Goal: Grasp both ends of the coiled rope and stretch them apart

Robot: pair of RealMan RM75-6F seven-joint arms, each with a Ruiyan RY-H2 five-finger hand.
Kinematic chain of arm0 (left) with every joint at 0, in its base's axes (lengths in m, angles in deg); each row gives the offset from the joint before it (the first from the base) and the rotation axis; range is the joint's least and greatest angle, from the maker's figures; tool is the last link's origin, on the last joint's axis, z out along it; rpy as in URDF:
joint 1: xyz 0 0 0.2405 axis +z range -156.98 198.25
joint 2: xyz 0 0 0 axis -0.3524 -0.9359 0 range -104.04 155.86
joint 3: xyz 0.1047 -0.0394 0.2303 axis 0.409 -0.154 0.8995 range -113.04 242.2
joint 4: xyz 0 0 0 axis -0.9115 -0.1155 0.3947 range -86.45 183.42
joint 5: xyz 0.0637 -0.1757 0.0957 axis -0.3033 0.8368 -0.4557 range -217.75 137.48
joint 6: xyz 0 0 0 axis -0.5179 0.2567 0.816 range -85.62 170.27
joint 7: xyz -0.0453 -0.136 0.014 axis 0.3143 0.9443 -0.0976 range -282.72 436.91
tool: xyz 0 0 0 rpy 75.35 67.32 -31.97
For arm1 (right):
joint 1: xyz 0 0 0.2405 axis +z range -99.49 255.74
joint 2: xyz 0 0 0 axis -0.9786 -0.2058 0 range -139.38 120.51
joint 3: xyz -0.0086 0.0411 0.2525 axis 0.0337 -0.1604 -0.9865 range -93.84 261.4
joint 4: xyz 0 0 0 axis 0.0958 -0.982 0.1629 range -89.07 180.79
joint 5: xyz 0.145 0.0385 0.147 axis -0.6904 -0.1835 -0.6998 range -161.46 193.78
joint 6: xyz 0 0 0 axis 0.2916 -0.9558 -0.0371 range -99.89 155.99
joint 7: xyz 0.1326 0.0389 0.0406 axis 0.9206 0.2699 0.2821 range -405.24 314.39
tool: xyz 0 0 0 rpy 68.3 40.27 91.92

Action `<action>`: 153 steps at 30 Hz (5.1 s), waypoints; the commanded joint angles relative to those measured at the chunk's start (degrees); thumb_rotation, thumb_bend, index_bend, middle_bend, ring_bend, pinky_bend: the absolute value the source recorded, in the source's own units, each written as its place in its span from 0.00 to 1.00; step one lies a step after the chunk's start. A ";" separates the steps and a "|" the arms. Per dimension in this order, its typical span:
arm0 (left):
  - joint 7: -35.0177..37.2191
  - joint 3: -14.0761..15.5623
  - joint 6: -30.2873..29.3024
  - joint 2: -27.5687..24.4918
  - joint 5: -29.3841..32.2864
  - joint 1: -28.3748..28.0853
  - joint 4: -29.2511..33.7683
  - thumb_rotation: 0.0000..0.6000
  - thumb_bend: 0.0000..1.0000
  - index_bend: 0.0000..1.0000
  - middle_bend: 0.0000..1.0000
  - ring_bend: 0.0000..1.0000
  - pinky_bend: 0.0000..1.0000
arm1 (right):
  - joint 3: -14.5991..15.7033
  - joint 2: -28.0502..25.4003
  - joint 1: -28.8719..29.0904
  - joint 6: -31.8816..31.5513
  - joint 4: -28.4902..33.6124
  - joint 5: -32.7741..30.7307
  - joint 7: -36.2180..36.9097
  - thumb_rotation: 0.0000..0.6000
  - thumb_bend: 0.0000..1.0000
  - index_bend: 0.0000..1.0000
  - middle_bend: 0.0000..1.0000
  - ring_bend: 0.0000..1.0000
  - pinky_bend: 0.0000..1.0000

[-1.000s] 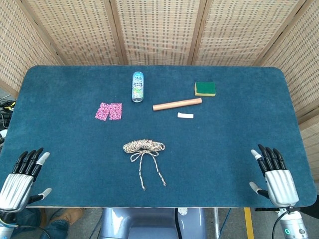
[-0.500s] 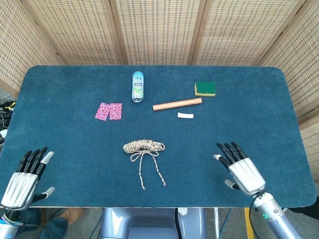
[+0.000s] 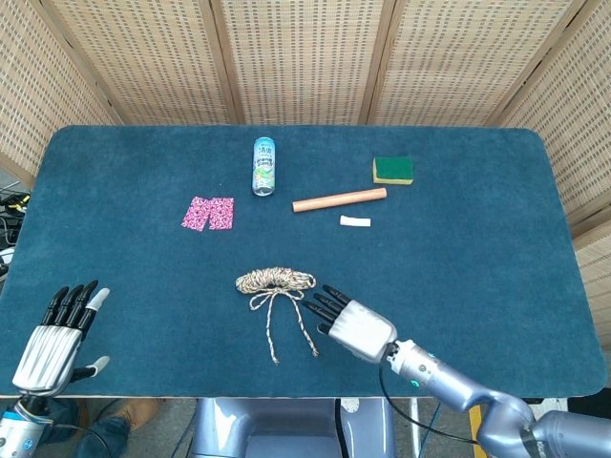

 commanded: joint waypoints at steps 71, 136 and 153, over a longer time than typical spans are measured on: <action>-0.67 1.39 1.08 0.50 -0.32 -1.06 -0.26 1.00 0.00 0.00 0.00 0.00 0.00 | 7.33 15.44 10.51 -2.82 -8.73 -21.63 -15.79 1.00 0.45 0.67 0.04 0.00 0.00; -9.53 -1.40 30.66 30.57 -9.15 -35.29 -22.18 1.00 0.32 0.48 0.00 0.00 0.00 | 4.79 14.99 11.06 -2.62 -18.67 -19.74 -12.05 1.00 0.45 0.68 0.04 0.00 0.00; -11.72 -0.67 32.12 33.19 -6.22 -37.16 -23.78 1.00 0.36 0.48 0.00 0.00 0.00 | 5.38 15.87 11.15 -2.52 -19.87 -19.88 -11.68 1.00 0.45 0.68 0.04 0.00 0.00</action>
